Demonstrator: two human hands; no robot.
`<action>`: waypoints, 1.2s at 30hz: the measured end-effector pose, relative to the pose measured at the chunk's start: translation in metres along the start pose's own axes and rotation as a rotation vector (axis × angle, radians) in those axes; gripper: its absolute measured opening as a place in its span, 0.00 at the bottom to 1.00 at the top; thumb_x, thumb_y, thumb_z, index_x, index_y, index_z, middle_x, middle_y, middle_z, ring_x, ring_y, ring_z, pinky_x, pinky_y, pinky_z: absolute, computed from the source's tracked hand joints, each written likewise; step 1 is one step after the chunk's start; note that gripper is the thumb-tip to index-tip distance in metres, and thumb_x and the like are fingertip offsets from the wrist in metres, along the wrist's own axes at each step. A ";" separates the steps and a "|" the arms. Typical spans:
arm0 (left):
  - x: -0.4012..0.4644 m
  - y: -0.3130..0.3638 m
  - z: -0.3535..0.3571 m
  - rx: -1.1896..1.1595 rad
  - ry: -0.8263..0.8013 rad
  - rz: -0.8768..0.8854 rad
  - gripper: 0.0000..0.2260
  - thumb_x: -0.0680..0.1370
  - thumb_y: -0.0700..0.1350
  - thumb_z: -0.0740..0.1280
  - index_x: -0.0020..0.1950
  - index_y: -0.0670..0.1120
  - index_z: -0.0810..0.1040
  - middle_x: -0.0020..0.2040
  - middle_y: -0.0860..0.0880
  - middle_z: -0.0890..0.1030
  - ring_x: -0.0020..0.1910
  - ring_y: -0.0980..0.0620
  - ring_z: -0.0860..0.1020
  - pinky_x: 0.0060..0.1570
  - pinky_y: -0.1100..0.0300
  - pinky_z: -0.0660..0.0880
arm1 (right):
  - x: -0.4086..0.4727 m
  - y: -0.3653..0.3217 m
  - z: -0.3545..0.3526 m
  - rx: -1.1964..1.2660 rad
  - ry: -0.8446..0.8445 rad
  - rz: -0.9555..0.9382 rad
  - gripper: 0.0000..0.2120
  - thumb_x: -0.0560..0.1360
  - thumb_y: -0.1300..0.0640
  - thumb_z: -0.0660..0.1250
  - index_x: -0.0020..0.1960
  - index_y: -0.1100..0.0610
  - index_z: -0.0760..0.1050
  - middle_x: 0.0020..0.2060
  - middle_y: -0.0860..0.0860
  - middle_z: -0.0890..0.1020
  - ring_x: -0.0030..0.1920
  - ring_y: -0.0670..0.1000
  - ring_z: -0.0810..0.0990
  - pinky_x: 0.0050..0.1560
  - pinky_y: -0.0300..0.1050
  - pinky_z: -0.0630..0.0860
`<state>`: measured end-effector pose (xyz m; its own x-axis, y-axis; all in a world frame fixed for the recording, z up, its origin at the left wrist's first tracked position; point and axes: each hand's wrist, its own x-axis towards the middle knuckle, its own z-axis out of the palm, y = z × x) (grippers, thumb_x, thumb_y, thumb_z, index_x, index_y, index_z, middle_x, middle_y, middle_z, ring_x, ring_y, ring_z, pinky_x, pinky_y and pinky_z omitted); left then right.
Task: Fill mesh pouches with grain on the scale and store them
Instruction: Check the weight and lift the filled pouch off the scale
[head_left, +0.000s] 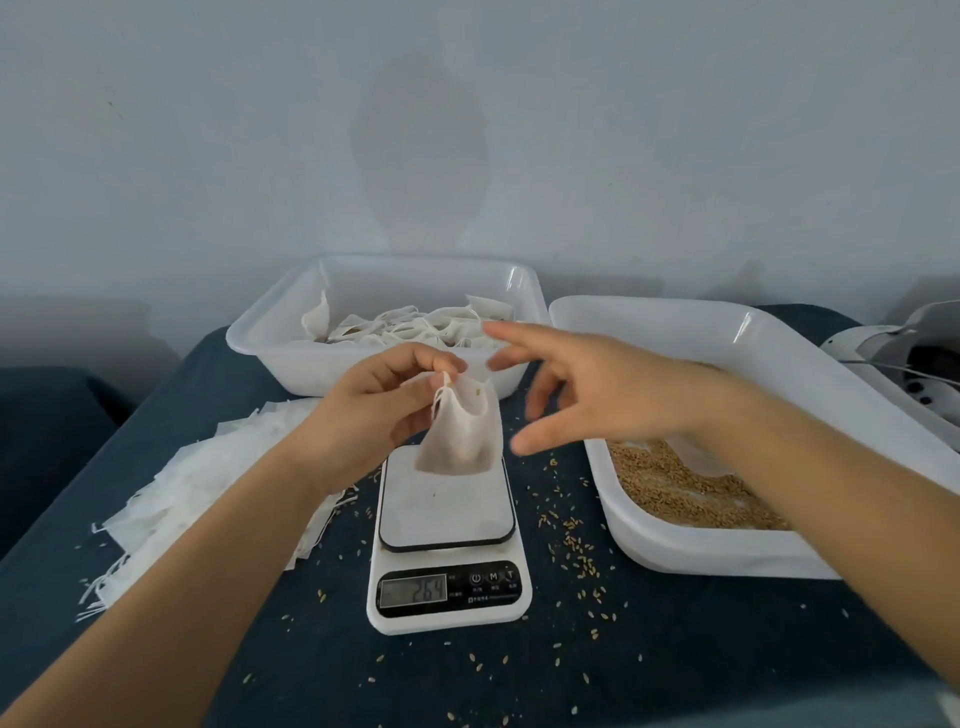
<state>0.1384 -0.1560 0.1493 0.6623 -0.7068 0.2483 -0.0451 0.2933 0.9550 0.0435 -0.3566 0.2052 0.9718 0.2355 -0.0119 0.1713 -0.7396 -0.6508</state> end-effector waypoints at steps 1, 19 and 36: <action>-0.001 -0.001 -0.001 -0.008 0.007 -0.002 0.04 0.71 0.45 0.68 0.42 0.46 0.80 0.44 0.50 0.81 0.42 0.54 0.79 0.41 0.63 0.77 | 0.013 -0.004 0.009 -0.022 -0.010 -0.019 0.42 0.66 0.44 0.76 0.72 0.35 0.56 0.58 0.33 0.71 0.46 0.33 0.78 0.46 0.30 0.74; -0.003 -0.047 -0.024 1.052 0.308 0.065 0.06 0.74 0.41 0.70 0.39 0.51 0.78 0.28 0.60 0.75 0.30 0.65 0.73 0.33 0.74 0.65 | 0.072 0.024 0.071 -0.093 0.276 0.148 0.07 0.72 0.56 0.72 0.40 0.57 0.75 0.33 0.47 0.75 0.33 0.47 0.72 0.34 0.42 0.68; -0.056 -0.062 -0.015 1.092 0.213 0.080 0.16 0.73 0.30 0.62 0.54 0.45 0.80 0.46 0.62 0.75 0.43 0.75 0.69 0.44 0.80 0.62 | 0.027 0.016 0.095 -0.173 0.267 0.131 0.04 0.75 0.54 0.67 0.47 0.48 0.81 0.39 0.41 0.80 0.38 0.38 0.76 0.38 0.30 0.69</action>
<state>0.1159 -0.1248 0.0741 0.7385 -0.5553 0.3825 -0.6569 -0.4647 0.5937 0.0570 -0.3024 0.1217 0.9916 -0.0243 0.1270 0.0454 -0.8540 -0.5182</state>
